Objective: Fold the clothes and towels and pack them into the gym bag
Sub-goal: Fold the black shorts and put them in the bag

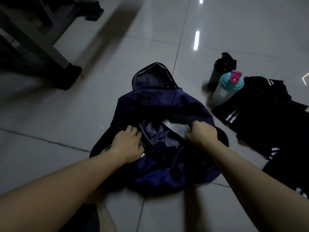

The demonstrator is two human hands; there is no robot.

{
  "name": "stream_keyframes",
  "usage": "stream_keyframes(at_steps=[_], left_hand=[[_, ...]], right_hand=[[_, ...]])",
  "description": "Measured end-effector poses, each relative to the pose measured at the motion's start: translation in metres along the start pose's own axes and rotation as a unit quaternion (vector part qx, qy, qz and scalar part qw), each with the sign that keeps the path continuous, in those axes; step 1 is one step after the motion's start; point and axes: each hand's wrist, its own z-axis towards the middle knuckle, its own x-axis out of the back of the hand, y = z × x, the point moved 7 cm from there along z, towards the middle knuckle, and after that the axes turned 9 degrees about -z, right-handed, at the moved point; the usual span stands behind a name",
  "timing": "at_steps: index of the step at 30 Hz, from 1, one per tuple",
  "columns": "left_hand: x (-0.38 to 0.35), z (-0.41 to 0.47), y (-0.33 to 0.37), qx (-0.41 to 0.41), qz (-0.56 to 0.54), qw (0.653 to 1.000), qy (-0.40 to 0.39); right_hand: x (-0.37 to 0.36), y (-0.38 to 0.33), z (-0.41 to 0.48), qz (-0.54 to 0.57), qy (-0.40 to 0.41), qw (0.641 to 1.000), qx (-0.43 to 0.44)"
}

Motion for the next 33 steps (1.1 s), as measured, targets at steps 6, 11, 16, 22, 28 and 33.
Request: stream_keyframes(at_steps=[6,11,16,22,28,33], left_hand=[[0.048,-0.018,0.014,-0.160,-0.025,0.957,0.239],[0.081,-0.010,-0.042,0.087,-0.123,0.951,0.269],[0.051,0.012,-0.096,0.237,-0.292,0.910,0.172],[0.040,0.038,-0.115,0.242,-0.448,0.848,0.149],[0.040,0.046,-0.119,0.258,-0.453,0.846,0.110],[0.037,0.047,-0.120,0.247,-0.466,0.843,0.105]], right_hand=[[0.019,-0.098,-0.032,-0.027,0.154,0.947,0.282],[-0.024,-0.153,-0.031,-0.022,-0.110,0.951,0.290],[-0.048,-0.172,-0.012,-0.031,-0.204,0.936,0.284],[-0.043,-0.189,0.004,-0.001,-0.157,0.947,0.281],[-0.020,-0.161,-0.013,0.032,-0.054,0.972,0.228],[-0.022,-0.187,0.003,0.096,-0.170,0.951,0.241]])
